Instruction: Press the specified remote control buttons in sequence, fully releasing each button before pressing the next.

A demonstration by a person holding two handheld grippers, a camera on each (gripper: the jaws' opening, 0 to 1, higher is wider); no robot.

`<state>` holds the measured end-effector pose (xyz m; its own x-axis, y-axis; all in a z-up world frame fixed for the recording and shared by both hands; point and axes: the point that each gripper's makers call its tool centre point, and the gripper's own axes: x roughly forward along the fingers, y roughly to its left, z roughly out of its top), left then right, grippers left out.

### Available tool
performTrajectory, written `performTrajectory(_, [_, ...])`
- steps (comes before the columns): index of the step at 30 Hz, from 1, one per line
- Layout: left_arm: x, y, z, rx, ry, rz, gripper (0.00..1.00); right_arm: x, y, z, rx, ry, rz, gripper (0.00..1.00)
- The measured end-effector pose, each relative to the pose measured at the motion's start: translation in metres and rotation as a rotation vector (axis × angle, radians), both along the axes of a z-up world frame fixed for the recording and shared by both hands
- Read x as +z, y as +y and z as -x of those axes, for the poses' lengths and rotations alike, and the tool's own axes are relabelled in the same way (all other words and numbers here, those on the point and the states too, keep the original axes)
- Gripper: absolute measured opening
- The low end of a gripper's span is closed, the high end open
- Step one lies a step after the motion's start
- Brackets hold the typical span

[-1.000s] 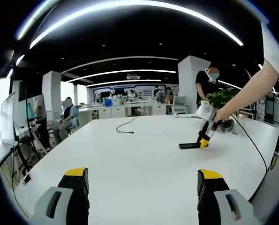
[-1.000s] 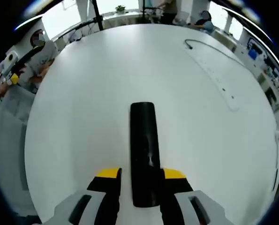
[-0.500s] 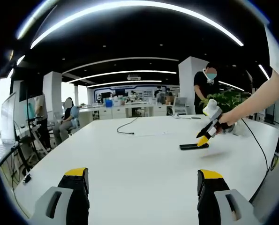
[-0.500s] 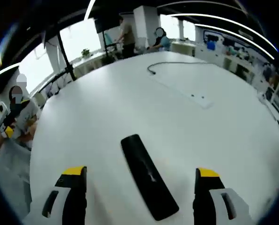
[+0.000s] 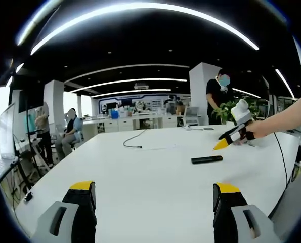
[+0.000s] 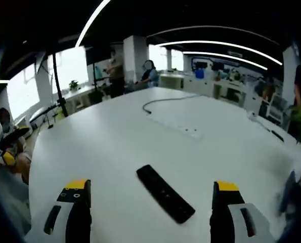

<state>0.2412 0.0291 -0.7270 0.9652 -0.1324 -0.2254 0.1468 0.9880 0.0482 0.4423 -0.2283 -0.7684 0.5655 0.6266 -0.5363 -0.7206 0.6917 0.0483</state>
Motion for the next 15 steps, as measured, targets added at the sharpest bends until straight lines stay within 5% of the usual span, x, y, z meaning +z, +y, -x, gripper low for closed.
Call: performTrajectory(15, [0.002,-0.002,-0.001,-0.018,-0.009,0.05,1.0,0.055,-0.021,0.059,-0.113,-0.118,-0.144,0.99])
